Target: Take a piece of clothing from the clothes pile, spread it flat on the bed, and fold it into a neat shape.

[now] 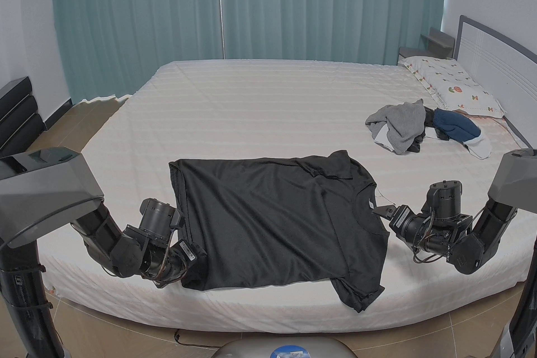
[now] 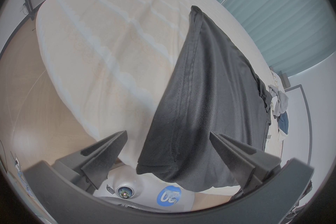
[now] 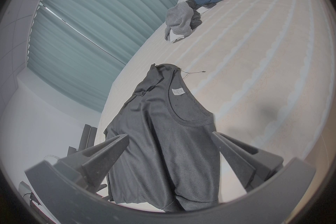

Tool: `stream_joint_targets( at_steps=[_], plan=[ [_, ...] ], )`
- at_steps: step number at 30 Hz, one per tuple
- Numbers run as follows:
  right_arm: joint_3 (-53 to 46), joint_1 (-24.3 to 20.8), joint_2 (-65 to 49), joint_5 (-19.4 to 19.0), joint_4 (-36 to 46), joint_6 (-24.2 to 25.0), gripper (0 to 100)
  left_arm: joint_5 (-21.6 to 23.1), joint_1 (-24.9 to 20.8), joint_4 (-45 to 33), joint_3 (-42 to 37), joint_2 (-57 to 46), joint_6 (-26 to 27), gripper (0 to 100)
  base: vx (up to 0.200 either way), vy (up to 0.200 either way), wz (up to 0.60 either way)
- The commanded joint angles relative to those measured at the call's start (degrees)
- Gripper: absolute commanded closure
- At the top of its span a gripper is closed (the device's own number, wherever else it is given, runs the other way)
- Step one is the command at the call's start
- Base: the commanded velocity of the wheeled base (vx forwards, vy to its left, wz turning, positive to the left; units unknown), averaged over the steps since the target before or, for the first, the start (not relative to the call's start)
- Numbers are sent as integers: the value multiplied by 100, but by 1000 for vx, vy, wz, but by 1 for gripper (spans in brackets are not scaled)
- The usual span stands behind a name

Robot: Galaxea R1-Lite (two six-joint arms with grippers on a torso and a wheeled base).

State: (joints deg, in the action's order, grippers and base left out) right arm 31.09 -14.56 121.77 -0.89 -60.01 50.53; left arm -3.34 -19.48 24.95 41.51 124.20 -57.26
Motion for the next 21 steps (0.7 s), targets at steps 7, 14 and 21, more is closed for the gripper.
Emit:
stream_joint_targets(
  at_steps=[7, 14, 21],
  plan=[
    [3, 5, 13, 1, -2, 1, 0, -193, 146, -17, 138, 316, 224, 0, 0, 0, 0],
    [12, 14, 48, 1, -2, 9, 0, -228, 375, -43, 138, 298, 417, 100, 0, 0, 0],
    [12, 14, 57, 1, -2, 9, 0, -237, 454, -70, 33, 87, 417, 100, 0, 0, 0]
  ],
)
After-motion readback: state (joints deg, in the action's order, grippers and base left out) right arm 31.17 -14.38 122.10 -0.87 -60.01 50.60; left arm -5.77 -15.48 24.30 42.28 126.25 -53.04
